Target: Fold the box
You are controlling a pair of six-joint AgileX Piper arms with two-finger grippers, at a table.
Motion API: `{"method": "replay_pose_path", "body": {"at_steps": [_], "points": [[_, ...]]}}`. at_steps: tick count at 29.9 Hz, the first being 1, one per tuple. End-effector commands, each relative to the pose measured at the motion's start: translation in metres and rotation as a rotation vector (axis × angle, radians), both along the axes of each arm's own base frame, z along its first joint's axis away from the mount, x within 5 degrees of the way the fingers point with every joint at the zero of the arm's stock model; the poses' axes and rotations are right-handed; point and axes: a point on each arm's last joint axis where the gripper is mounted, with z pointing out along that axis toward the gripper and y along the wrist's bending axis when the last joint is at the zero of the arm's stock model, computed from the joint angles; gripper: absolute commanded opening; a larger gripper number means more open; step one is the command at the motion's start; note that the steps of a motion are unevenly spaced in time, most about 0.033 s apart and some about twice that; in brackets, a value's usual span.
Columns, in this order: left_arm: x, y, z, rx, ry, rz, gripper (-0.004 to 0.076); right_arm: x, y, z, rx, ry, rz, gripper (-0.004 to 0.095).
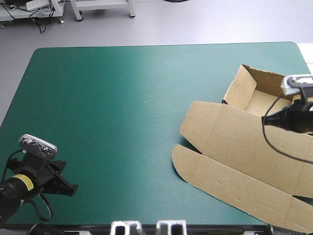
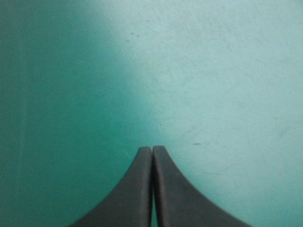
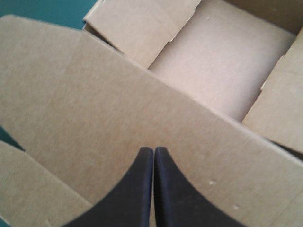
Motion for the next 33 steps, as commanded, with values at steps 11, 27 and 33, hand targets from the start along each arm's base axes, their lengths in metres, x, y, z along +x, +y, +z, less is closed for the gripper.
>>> {"method": "replay_pose_path", "body": {"at_steps": [11, 27, 33], "points": [[-0.031, -0.008, -0.056, -0.114, -0.021, -0.185, -0.0011, -0.091, 0.029, -0.065, -0.002, -0.198, 0.028, -0.0005], [-0.036, -0.006, -0.054, -0.121, -0.057, -0.198, -0.0011, -0.131, 0.037, -0.108, -0.031, -0.253, 0.040, -0.0005], [-0.037, -0.006, -0.055, -0.117, -0.047, -0.199, -0.0011, -0.131, 0.037, -0.108, -0.031, -0.253, 0.040, -0.0005]]}}
